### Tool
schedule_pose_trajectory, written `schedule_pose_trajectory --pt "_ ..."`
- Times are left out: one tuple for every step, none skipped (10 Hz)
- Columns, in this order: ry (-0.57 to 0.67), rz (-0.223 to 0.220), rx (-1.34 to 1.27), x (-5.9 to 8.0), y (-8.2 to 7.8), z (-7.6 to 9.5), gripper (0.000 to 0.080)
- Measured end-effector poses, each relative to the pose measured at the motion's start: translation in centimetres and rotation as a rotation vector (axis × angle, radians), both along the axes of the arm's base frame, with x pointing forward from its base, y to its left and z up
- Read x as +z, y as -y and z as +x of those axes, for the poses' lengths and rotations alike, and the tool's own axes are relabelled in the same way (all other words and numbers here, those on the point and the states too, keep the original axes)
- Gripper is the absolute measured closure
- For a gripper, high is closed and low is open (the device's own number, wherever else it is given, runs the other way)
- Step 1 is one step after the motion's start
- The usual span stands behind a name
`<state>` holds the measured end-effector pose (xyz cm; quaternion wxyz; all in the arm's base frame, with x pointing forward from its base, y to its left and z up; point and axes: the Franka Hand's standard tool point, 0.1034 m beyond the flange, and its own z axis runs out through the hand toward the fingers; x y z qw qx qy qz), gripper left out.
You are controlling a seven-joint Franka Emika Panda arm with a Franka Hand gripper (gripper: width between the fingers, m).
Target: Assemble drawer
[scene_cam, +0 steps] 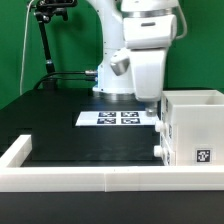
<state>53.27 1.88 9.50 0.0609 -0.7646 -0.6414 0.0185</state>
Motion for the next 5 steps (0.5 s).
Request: schedule_pose_trajectory --pt "0.000 -0.003 -0.001 0.1 0.9 -0.2 0.0150" --pt "0.003 -0.004 0.010 0.3 2.2 -0.5 0.0150" --pt "0.006 -0.007 0.008 0.6 3.6 -0.6 0.0150" --pt "0.009 -0.009 0.009 0.7 5.0 -0.7 0.0150" --pt "0.009 -0.013 -0.011 0.9 6.2 -1.1 0.0150"
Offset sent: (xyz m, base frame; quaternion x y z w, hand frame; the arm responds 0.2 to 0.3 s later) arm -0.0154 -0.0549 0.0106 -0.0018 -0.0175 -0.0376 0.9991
